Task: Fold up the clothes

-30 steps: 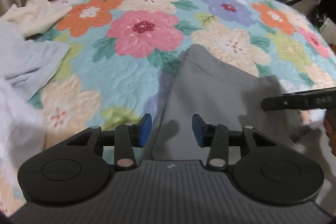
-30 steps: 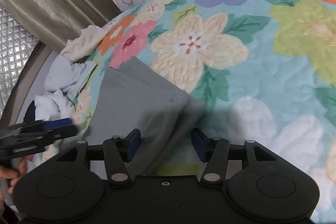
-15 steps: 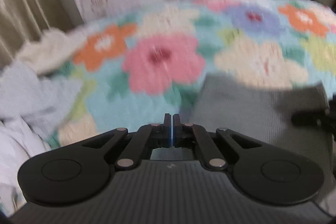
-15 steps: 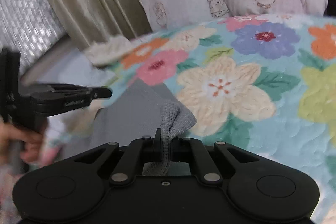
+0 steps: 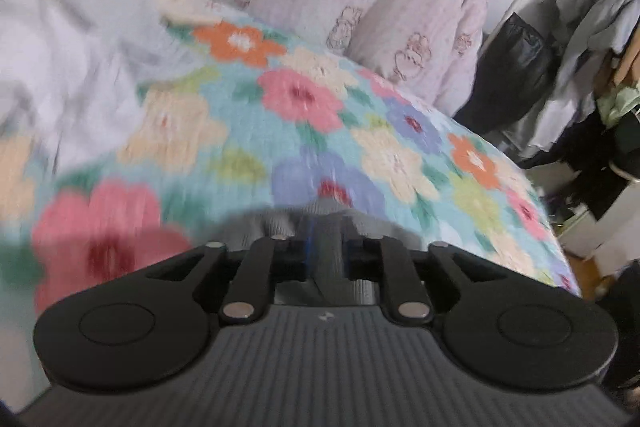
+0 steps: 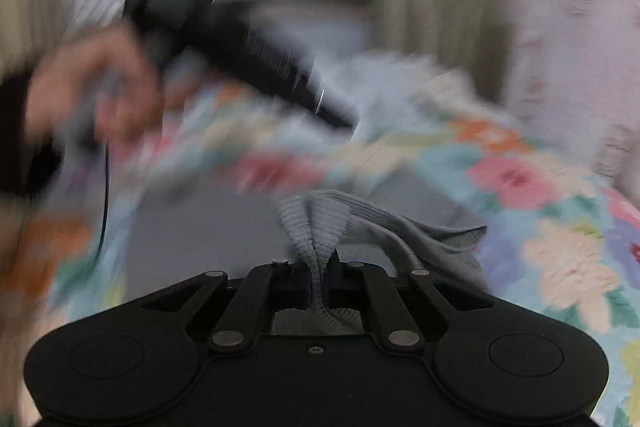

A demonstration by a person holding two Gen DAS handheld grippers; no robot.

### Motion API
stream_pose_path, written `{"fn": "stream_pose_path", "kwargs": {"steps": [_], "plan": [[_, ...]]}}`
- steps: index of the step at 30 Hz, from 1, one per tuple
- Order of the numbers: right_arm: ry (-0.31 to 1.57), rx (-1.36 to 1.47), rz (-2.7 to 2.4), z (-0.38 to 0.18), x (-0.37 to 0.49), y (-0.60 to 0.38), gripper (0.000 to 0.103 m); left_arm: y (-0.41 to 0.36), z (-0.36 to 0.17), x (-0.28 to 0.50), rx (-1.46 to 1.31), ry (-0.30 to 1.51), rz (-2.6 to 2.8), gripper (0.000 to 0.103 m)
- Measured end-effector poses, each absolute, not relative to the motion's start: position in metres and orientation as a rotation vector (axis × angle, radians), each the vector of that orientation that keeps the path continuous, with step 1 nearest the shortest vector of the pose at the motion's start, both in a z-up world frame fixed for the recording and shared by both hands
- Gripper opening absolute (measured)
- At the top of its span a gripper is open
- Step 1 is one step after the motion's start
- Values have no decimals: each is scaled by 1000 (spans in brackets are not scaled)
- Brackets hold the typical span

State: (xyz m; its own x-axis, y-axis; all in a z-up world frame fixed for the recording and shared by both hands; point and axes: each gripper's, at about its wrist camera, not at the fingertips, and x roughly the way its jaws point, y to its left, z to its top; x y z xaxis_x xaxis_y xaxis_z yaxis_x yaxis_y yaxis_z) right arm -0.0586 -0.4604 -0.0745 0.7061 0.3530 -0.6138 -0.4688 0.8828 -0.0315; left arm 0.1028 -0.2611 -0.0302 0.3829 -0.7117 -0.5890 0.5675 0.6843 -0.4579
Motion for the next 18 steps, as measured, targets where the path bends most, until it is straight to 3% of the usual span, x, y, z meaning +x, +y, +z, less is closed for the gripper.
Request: {"fn": "stream_pose_path", "kwargs": {"steps": [4,8,12,14,16,18], "plan": [[728,-287,441,-109,-76,-439,9,-254,-57,65,-118,873,-835,19],[708,-134,355,-111,-81,-449,14,-256,-75,51,-82,881,-838,23],[716,39,329,-110,-82,-457,35,-257,-84,54,-102,909,-835,26],[716,102,304,-111,-86,-455,35,-256,-86,58,-124,926,-835,26],[722,182,284,-112,-88,-458,48,-256,-87,61,-142,939,-843,26],[713,330,276,-111,-87,-467,51,-257,-87,63,-149,952,-848,26]]}}
